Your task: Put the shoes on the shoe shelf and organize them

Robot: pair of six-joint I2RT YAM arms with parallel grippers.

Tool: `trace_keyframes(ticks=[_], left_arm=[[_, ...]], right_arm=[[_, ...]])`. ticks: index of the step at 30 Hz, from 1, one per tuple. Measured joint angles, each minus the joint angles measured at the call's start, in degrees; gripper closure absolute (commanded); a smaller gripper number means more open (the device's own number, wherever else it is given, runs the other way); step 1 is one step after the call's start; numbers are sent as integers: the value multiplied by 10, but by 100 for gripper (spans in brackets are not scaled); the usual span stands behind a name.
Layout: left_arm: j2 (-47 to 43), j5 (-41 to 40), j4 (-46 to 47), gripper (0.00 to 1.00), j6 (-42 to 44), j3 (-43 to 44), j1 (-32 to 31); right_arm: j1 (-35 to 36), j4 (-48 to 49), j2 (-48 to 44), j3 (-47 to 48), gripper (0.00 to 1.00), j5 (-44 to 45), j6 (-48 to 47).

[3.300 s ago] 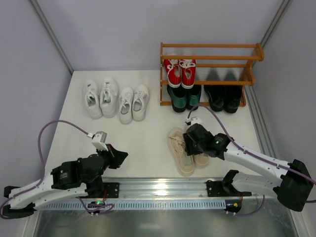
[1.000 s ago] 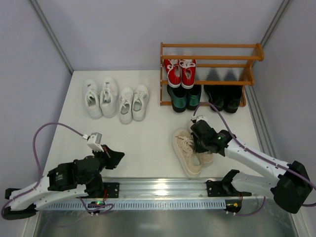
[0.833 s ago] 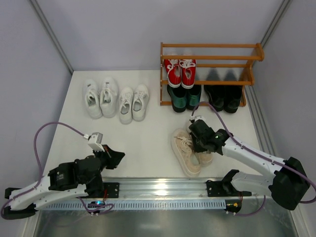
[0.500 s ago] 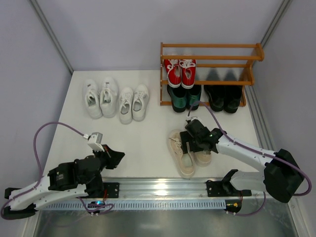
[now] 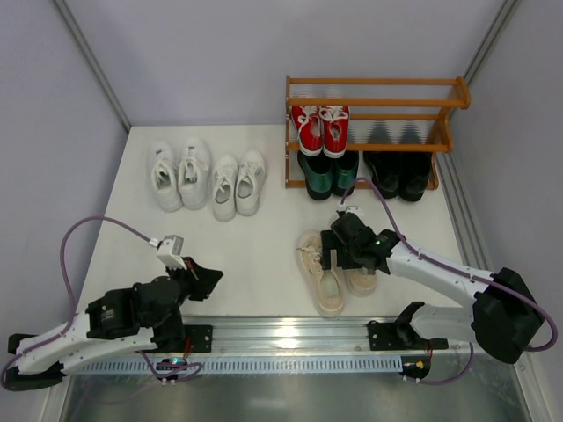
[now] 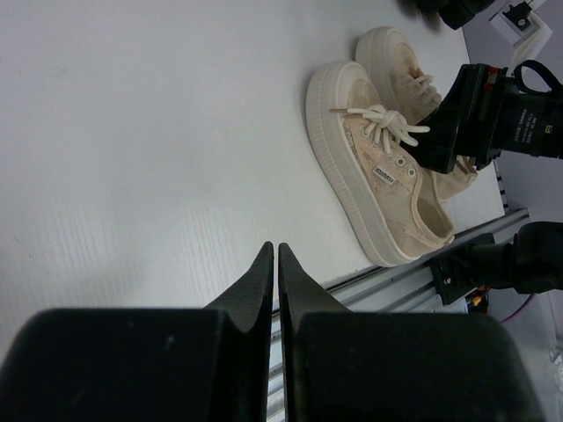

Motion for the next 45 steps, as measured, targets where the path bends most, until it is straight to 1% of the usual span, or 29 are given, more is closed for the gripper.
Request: trace_keyframes(ticks=[6,14,19,21,24,25,32,33,36,37,38,39,41,42,44,45], left_arm=[[-19,-5,3,100,0,-7,0],[-21,-9,11,100,9,-15,0],[-21,-9,14,100,10,-15,0],[-21,-9,14,100,10,-15,0],[-25,-9,14,100,10,-16,0],[-27,-9,14,100,10,-16,0],[-35,-10,13,100,10,-16,0],[-37,-10,13,100,10,-16,0],[-39,-12,13,100,10,-16,0],[-40,-12,13,100,10,-16,0],[-41,-12,13,100,10,-16,0],[-42,-12,12,100,10,-16,0],[-44,-13,9,100,9,-16,0],[-45,-13,8,100,9,-16,0],[-48,-13,6,100,9,-16,0],[-48,-14,5,100,9,-16,0]], right_arm=[[1,1,6,2,0,9,19],[10,-3,-2,1,0,51,101],[14,-6,-2,1,0,60,128],[18,-6,2,1,2,61,129],[28,-3,7,2,6,64,126],[33,-1,7,2,10,65,122],[68,2,7,2,25,69,94],[70,1,8,2,30,68,89],[74,0,9,2,37,67,79],[75,-1,10,2,42,66,76],[76,0,12,2,44,65,73],[77,0,14,3,54,64,73],[82,1,16,3,61,59,72],[83,3,17,3,71,56,72],[87,2,18,3,82,54,71],[87,0,18,4,91,53,71]])
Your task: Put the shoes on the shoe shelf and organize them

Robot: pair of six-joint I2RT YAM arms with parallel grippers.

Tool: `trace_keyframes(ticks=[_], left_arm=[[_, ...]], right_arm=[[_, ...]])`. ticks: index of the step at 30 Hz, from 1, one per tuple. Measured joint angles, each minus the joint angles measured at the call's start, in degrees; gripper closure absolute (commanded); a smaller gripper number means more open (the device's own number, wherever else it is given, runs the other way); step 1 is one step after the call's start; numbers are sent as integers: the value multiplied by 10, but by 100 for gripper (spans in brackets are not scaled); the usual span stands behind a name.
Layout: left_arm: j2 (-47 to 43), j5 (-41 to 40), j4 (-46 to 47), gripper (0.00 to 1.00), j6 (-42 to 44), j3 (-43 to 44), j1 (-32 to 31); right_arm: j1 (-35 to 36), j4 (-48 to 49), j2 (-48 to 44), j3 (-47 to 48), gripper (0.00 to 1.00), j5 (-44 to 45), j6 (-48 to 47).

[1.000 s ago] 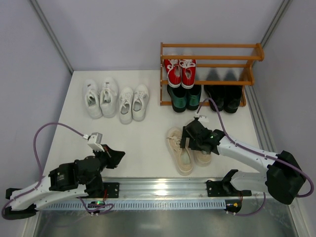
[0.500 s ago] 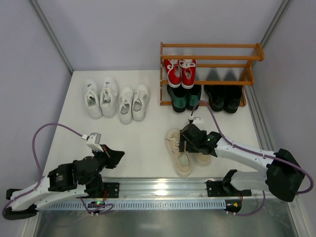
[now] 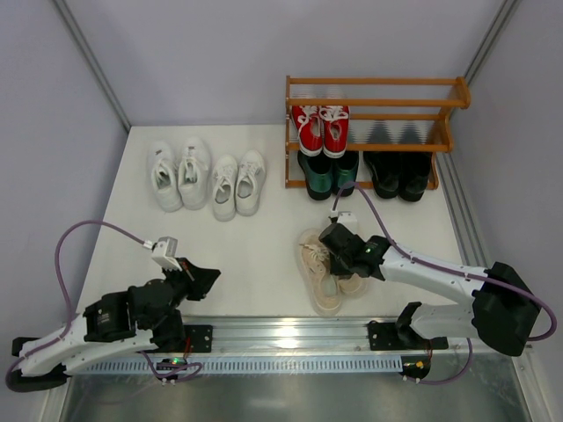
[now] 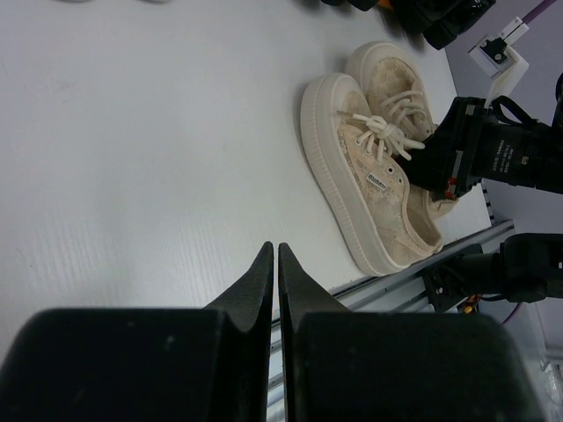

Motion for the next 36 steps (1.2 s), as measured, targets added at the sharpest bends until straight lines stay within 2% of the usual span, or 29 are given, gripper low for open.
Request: trace_keyframes(ticks=[3,8,12,15,26,31,36], left_arm=[[0,0,-2,100,0,0,0],[-2,0,-6,100,-2,0,0],[-3,0,-6,100,-2,0,0],[-3,0,-7,100,-2,0,0],[-8,0,-11,100,-2,0,0],[-9,-1,-11,100,-2,0,0],[-9,-3,-11,100,-1,0,0]], right_arm=[[0,-4,0,2,96,0,0],[0,-6,0,3,94,0,0],[1,-5,-1,4,59,0,3],[5,-11,1,5,47,5,3],[7,-46,44,27,41,30,-2],[11,-42,-3,-1,39,9,6],[37,-86,-69,-26,38,-29,36]])
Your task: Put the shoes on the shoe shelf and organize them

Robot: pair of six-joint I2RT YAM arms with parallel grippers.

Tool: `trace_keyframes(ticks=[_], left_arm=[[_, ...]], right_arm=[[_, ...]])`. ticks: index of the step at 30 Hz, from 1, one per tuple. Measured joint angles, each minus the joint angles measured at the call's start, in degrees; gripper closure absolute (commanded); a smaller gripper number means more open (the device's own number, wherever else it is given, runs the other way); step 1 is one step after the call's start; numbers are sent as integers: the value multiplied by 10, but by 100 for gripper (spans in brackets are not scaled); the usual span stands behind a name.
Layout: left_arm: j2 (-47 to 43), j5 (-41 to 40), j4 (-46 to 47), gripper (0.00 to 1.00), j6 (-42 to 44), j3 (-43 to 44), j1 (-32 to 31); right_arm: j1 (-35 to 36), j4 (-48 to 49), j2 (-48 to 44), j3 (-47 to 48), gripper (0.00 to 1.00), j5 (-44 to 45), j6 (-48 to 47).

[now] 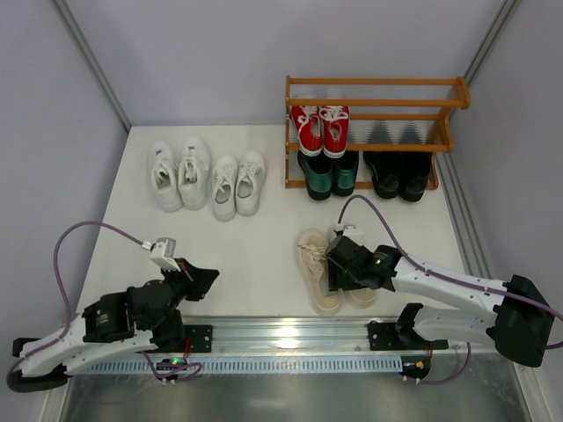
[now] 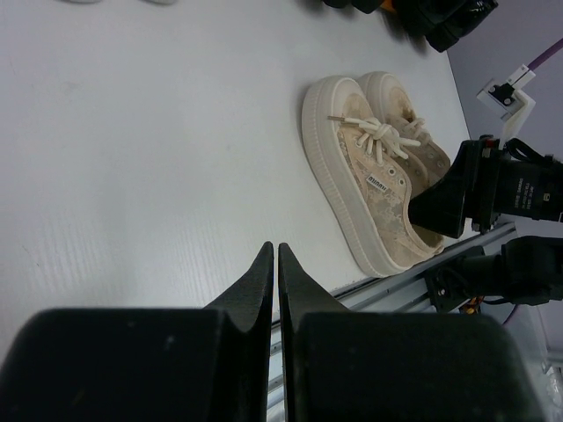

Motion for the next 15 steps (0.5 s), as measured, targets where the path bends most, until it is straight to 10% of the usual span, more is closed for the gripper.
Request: trace_keyframes(ticks=[15], left_arm=[[3,-3,0,100,1,0,0]], right_arm=[[16,-32,76,45,24,36,27]])
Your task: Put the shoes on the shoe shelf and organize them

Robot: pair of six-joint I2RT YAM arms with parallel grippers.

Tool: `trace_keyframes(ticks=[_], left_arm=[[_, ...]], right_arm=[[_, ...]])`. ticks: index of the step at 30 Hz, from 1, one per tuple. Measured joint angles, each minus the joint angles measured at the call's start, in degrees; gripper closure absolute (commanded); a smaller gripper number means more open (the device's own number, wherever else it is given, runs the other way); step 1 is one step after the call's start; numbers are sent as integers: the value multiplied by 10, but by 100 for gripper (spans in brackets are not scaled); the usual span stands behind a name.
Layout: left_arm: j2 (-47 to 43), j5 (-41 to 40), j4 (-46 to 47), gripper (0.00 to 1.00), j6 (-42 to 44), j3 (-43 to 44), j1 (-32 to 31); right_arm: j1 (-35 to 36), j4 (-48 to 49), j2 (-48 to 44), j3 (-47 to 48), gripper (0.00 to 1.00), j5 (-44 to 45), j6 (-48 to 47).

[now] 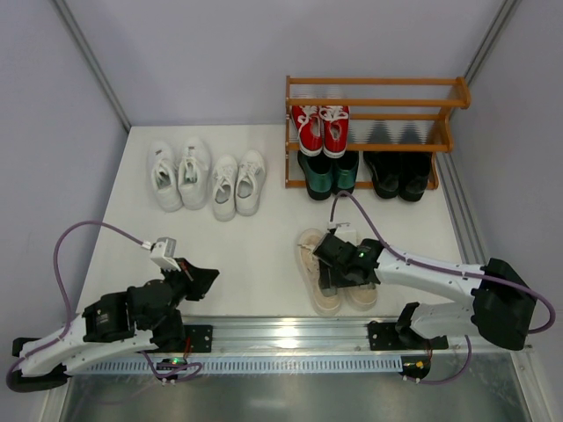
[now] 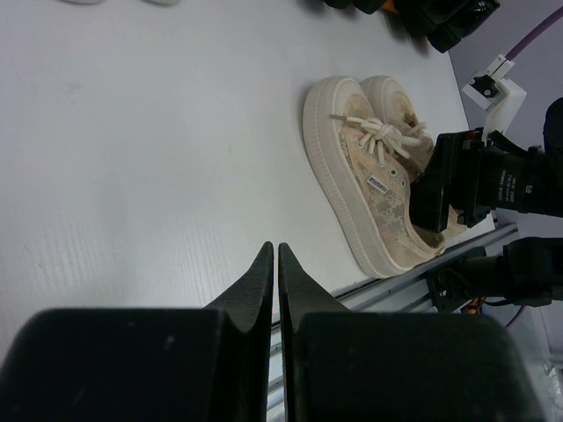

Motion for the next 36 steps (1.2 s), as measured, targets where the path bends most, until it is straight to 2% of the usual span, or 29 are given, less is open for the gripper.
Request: trace_keyframes(ticks=[9,10,14,32,33,34,36], left_arm=[[-5,0,-1,100,0,0,0],[-5,0,-1,100,0,0,0],[-5,0,-1,100,0,0,0],[-12,0,-7,100,-3,0,0],[-12,0,-7,100,-3,0,0],[-12,0,-7,100,-4,0,0],[-12,0,-7,100,-4,0,0]], right_arm=[[-4,0,39,25,28,14,-16],[-7,4,39,25,33,15,-17],[-24,27,42,25,43,23,-24],[-84,103,58,21,41,10,-84],[-86,105,59,21,45,9,-88],[-87,107,60,21,60,7,-93],[-87,113,62,21,82,5,-103]])
